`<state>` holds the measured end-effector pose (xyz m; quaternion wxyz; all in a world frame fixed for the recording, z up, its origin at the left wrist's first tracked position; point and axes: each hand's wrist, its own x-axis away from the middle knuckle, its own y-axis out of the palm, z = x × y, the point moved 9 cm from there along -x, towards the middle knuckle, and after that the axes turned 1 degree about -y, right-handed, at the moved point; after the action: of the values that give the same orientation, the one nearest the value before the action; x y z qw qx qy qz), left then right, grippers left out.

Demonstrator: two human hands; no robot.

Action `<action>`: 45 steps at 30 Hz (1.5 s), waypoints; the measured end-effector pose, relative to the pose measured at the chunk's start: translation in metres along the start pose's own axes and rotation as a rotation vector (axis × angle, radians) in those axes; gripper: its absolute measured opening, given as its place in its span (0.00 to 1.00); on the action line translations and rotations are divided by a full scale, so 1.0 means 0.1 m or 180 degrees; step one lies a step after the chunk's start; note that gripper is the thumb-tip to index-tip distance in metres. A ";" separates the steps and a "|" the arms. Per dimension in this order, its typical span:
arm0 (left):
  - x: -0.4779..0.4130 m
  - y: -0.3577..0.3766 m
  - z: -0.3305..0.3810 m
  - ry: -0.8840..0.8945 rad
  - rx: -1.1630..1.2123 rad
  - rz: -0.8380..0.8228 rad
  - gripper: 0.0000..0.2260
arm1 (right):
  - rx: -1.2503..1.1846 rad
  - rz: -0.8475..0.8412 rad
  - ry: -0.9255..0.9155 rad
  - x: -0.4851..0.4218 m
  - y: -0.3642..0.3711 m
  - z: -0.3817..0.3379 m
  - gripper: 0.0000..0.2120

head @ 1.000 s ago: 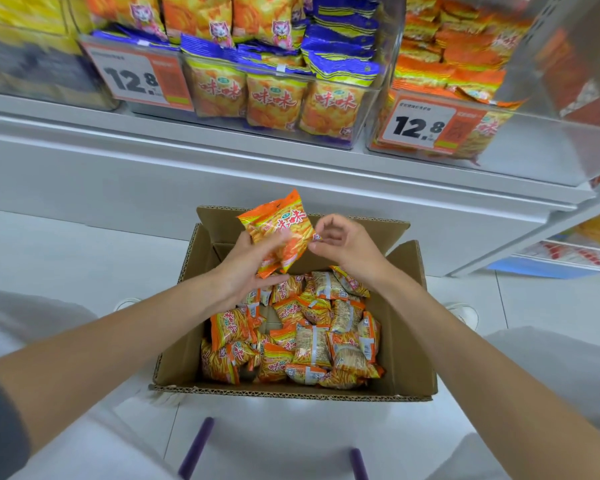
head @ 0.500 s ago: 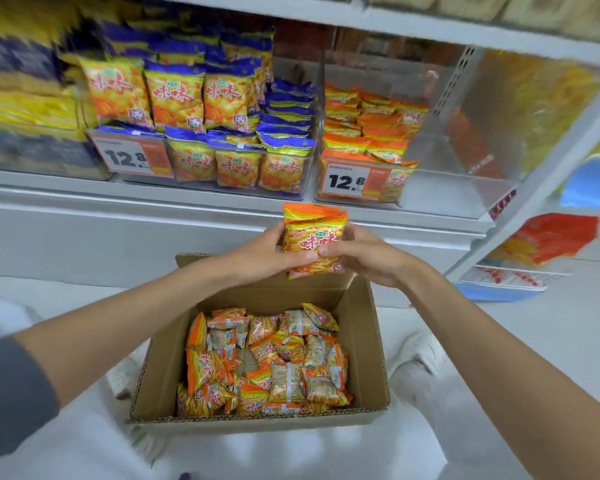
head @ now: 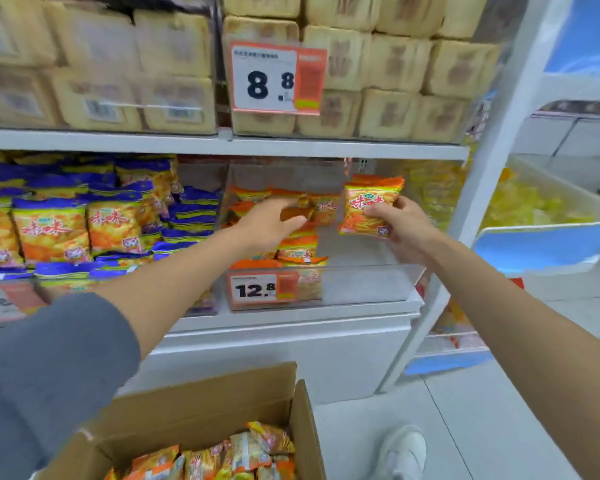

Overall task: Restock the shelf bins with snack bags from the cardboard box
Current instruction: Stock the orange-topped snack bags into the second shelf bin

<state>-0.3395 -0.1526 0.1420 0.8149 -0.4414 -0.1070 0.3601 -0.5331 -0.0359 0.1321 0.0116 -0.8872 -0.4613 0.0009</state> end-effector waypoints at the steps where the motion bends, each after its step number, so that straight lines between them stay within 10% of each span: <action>1: -0.14 0.10 -0.10 -0.0041 -0.0245 -0.0160 0.27 | 0.0130 0.0027 0.0051 -0.15 -0.06 0.08 0.17; 5: -0.39 0.45 -0.55 -0.0440 -0.1174 -0.0840 0.32 | 0.0791 -0.0348 0.0443 -0.63 0.09 0.45 0.12; 14: -0.35 0.44 -0.53 -0.0402 -0.1728 -0.0511 0.30 | 0.1492 -0.1189 0.0707 -1.28 0.48 0.82 0.18; 27: -0.34 0.42 -0.52 -0.0438 -0.1594 -0.0597 0.30 | 0.1085 -0.0716 0.0714 -1.07 0.23 0.66 0.43; 37: 0.45 -0.19 0.09 0.0139 0.0278 0.0684 0.03 | 0.2234 0.0267 -0.1243 0.37 0.47 -0.23 0.10; 45: 1.91 0.26 -0.92 -0.0882 0.0487 0.0055 0.08 | 0.2753 -0.1240 -0.0909 1.57 1.59 0.75 0.08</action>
<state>-0.1698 -0.0726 0.0397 0.8205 -0.3250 -0.1869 0.4316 -0.3138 0.0033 0.0551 0.3153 -0.6895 -0.5729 0.3115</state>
